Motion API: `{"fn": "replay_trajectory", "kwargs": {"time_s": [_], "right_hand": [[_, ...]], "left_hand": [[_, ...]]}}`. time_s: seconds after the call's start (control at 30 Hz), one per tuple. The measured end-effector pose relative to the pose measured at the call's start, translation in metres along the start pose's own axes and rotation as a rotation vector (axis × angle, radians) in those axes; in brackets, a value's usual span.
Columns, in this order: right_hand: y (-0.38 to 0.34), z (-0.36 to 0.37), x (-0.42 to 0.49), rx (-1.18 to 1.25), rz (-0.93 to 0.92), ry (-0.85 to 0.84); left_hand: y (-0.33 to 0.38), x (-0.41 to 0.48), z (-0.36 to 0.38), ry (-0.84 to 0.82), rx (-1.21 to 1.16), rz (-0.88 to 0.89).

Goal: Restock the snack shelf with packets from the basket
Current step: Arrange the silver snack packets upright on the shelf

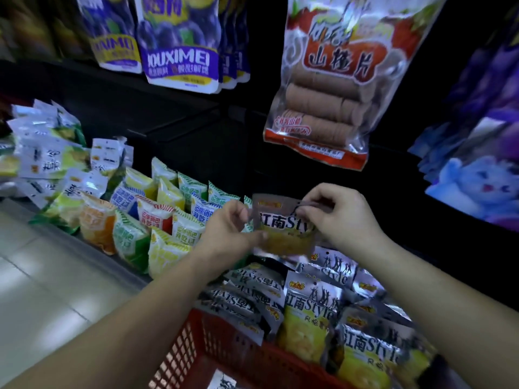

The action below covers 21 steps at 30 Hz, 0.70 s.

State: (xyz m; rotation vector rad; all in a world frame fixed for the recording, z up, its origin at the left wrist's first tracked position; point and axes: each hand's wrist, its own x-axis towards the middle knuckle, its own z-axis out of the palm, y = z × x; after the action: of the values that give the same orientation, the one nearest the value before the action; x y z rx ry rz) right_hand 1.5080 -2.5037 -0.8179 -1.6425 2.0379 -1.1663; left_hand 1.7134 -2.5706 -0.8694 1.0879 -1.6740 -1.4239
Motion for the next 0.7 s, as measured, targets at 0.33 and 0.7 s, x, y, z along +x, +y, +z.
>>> {"fn": "replay_trajectory", "kwargs": {"time_s": [0.33, 0.7], "right_hand": [[-0.054, -0.039, -0.119, 0.487, 0.237, 0.18], [-0.042, -0.026, -0.155, 0.536, 0.23, 0.091]], "left_hand": [[0.067, -0.099, 0.004, 0.068, -0.034, 0.063], [0.072, -0.161, 0.025, 0.095, 0.057, 0.066]]}}
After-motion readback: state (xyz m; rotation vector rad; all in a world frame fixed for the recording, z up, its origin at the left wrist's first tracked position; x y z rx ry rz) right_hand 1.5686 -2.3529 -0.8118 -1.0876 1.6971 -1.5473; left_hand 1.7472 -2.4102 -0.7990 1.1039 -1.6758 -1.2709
